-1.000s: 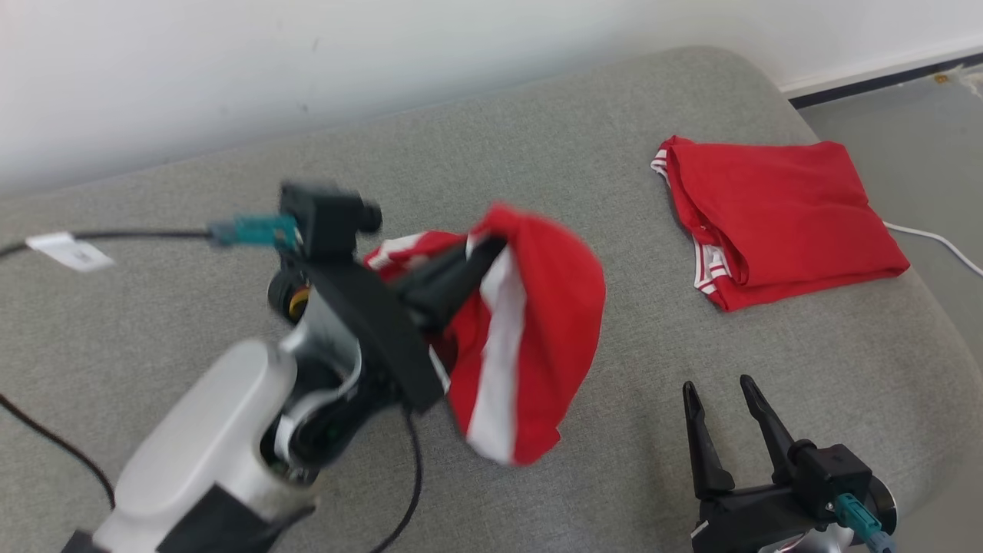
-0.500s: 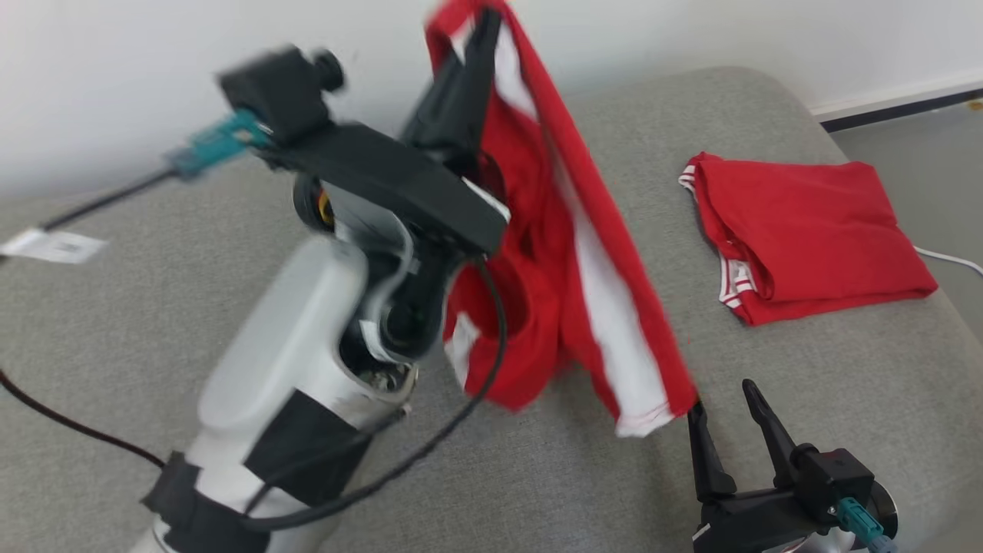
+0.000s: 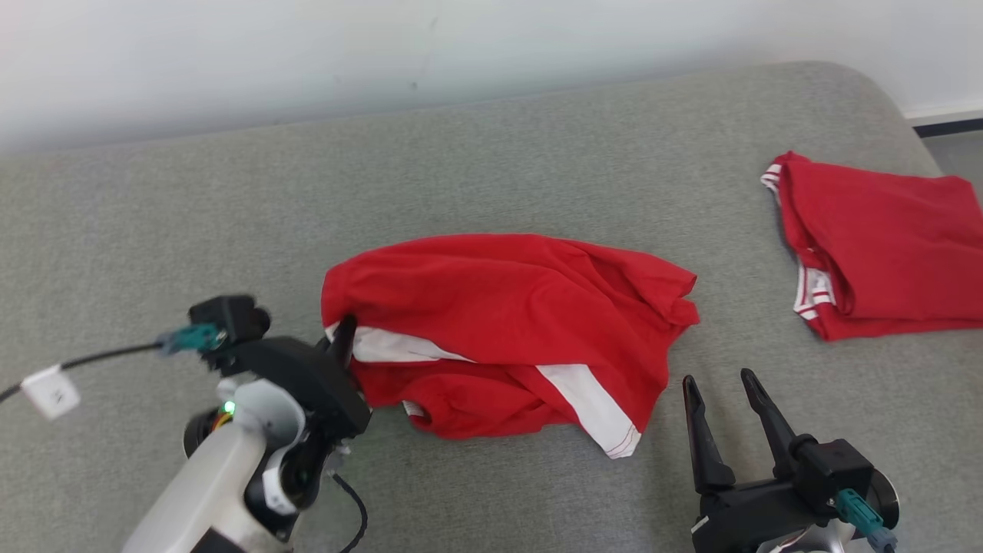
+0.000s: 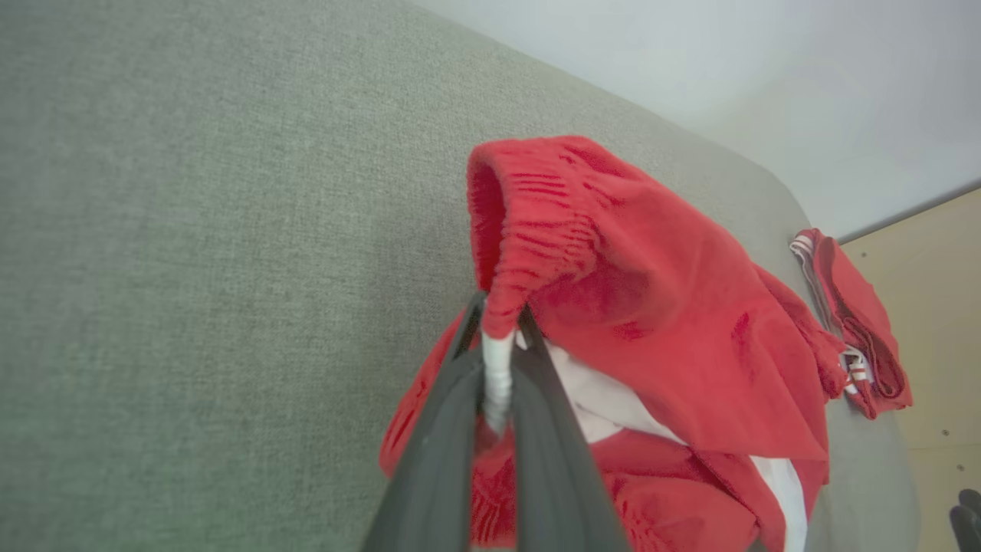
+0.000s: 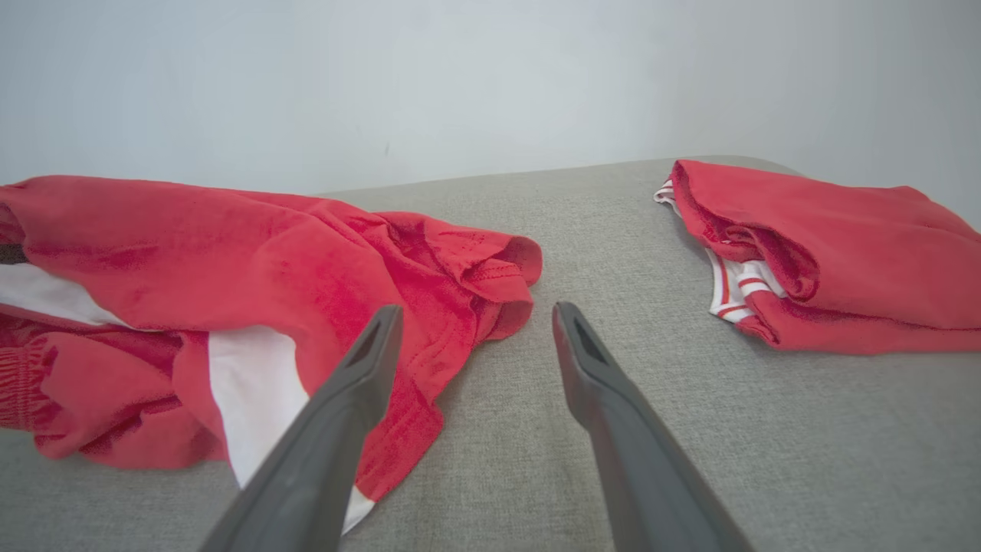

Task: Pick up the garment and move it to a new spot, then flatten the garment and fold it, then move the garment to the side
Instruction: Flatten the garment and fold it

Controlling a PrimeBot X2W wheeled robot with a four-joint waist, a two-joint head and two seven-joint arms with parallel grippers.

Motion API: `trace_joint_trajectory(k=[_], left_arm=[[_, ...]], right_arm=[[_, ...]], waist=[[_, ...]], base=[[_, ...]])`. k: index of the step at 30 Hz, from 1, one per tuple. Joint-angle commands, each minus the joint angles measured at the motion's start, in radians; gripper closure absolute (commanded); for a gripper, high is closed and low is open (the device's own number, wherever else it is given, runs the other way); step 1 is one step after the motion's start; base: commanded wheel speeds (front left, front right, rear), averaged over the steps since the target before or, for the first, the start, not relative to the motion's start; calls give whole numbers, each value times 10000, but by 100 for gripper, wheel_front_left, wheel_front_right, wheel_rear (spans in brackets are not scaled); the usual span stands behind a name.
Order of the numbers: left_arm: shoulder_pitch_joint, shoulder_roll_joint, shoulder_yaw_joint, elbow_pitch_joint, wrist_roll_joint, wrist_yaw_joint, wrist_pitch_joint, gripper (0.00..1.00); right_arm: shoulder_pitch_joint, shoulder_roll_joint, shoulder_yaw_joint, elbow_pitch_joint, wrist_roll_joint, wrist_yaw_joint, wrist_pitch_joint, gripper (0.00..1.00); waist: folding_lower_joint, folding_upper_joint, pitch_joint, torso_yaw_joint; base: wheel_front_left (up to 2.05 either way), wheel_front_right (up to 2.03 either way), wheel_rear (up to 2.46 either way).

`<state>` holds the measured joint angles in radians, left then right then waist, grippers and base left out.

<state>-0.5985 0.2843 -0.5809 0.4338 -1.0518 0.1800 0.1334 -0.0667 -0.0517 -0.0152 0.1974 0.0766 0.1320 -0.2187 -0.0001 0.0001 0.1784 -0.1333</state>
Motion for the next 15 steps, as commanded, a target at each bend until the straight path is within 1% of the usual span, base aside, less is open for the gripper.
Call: trace_joint_trajectory(k=[1,3,8,11,12,15], left_arm=[[466,-69,361,-209,-567,-173,-69,100],[889,38,713,-375,-961,-295,-154,100],[1973,408,1002,-926,-1068,-324,-639,100],[2462,449,1052,-1347,-996,-462,-1061,100],[2620,438,1074,-1434,-971,-442,-1207,100],[2808,375,1035,-1649,-879,-544,-1459,100]], right_arm=[[-59,23,25,-99,-74,-23,73,0],[-82,24,82,-173,-83,-23,138,0],[-63,26,84,-381,-138,-23,315,0],[27,26,63,-512,-198,-23,416,0],[40,29,61,-543,-231,-23,436,0],[49,30,80,-618,-255,-23,522,0]], waist=[[1,-1,148,245],[1,-1,157,279],[1,-1,169,315],[1,-1,166,408],[1,-1,158,446],[1,-1,132,527]], base=[[0,0,0],[0,0,0],[0,0,0],[0,0,0],[0,0,0],[0,0,0]])
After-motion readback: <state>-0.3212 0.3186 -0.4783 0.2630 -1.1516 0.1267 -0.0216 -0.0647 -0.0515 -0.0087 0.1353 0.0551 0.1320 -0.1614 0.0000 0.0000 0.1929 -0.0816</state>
